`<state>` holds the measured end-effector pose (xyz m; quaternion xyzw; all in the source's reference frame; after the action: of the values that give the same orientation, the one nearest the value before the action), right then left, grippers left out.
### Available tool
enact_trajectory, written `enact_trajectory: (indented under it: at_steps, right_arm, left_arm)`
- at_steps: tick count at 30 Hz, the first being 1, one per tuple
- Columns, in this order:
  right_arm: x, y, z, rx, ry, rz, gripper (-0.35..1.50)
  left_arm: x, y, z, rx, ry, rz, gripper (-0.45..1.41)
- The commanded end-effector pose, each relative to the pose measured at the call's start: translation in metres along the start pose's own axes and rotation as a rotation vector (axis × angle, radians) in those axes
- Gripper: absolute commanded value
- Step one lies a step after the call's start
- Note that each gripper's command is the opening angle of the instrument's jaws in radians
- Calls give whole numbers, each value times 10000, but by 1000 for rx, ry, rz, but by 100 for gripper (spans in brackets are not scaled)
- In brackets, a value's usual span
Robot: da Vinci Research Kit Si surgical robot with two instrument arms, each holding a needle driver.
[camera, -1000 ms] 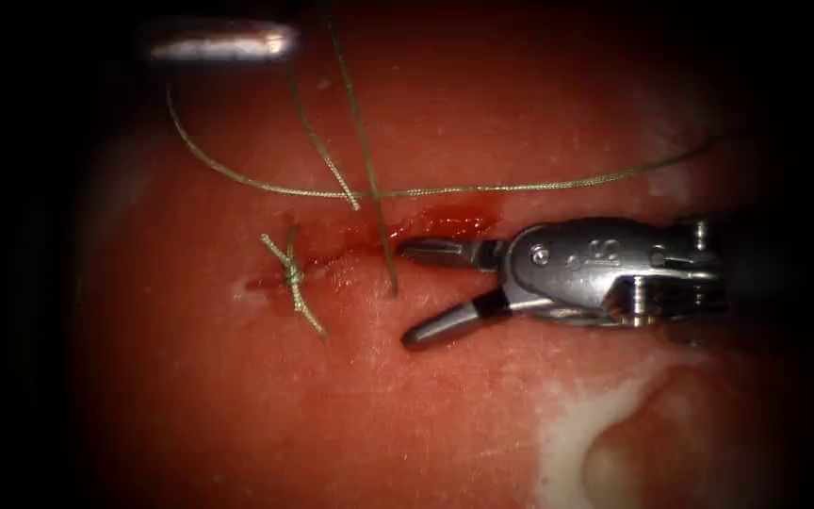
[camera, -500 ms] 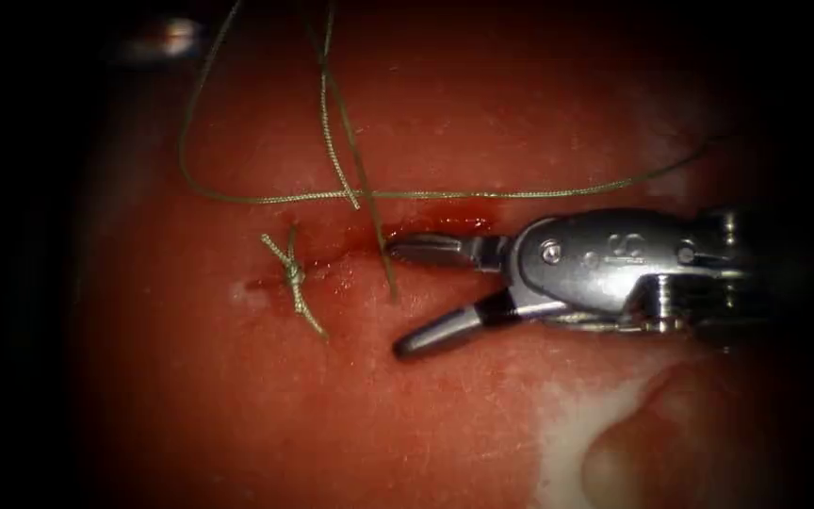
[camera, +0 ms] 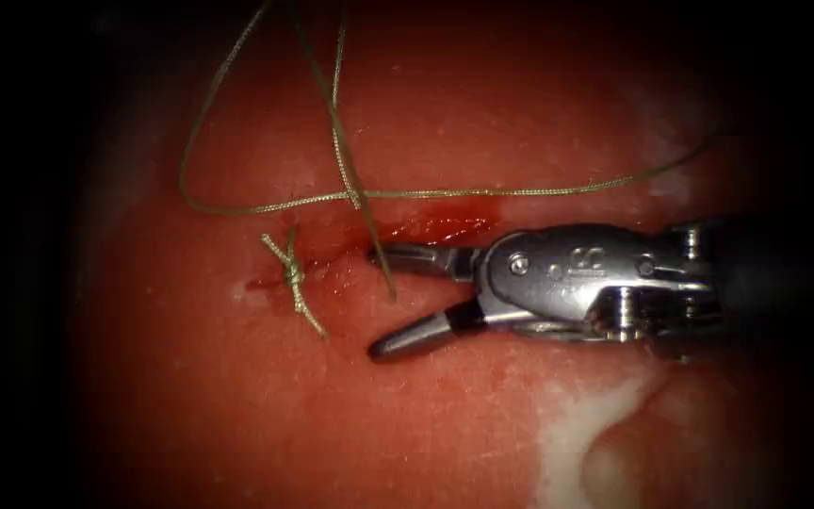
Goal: Wound Closure
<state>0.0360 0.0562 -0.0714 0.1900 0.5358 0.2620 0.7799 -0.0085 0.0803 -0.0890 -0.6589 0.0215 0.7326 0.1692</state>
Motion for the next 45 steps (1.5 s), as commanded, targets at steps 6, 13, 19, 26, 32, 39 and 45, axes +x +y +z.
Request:
enact_trajectory:
  at_steps: [6, 13, 19, 26, 32, 39, 45]
  right_arm:
    - [-6, -11, 3, 73, -26, 22, -35]
    - [27, -81, -27, 197, -52, 84, -35]
    - [79, -157, -37, 308, -55, 98, -35]
    - [108, -178, -40, 299, 34, -22, 91]
    - [93, -128, -48, 218, 53, -132, 143]
    - [66, -79, -68, 68, 43, -236, 148]
    - [37, -64, -40, 38, 54, -307, 146]
  left_arm:
    - [-5, 0, 5, -4, 3, 1, -35]
    - [-42, 8, -26, -10, -4, 39, -35]
    - [-82, 24, -36, -4, -12, 25, -35]
    - [-87, 29, -36, -2, -14, 31, -35]
    - [-97, 30, -42, -7, -13, 40, -35]
    - [-139, 29, -70, -17, -16, 73, -35]
    - [-142, 20, -80, 3, -30, 73, -35]
